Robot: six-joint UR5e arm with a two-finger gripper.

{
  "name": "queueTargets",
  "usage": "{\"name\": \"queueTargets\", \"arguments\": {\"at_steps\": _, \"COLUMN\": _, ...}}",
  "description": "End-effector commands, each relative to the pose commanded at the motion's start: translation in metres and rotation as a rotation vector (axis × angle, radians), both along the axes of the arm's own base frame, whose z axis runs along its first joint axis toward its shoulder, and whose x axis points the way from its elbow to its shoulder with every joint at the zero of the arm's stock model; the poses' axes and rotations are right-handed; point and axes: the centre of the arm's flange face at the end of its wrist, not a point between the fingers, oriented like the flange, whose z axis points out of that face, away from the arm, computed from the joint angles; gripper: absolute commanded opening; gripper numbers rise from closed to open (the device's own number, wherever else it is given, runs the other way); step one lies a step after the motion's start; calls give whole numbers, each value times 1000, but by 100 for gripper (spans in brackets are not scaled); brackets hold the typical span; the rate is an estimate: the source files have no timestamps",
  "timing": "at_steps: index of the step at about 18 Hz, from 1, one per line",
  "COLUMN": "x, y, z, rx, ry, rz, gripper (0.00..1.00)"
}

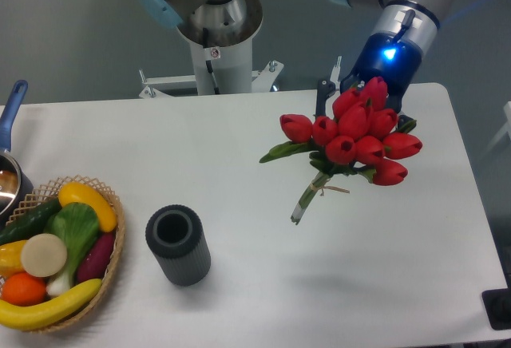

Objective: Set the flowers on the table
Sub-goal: 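Move the gripper holding the red tulip bouquet over the table, then lower the red tulip bouquet onto the table beside the black cup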

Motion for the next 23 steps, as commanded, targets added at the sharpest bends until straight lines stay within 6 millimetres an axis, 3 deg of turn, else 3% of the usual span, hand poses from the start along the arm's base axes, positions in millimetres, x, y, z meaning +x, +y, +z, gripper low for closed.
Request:
{"name": "queueTargets", "arguments": {"at_steps": 9, "x": 2, "y": -4, "z": 6, "rx": -25, "ry": 35, "rz": 14, "gripper": 43}}
{"name": "queueTargets", "arguments": {"at_steps": 15, "x": 8, "y": -12, "z": 9, "rx": -230, "ry": 133, "rz": 113, "gripper": 43}}
{"name": "queueTargets", "arguments": {"at_steps": 19, "x": 19, "y": 6, "z": -1, "rx": -388, "ry": 199, "rz": 140, "gripper": 42}}
{"name": "queueTargets", "arguments": {"at_steps": 23, "x": 37, "y": 27, "z": -23, "rx": -608, "ry": 288, "rz": 163, "gripper": 40}}
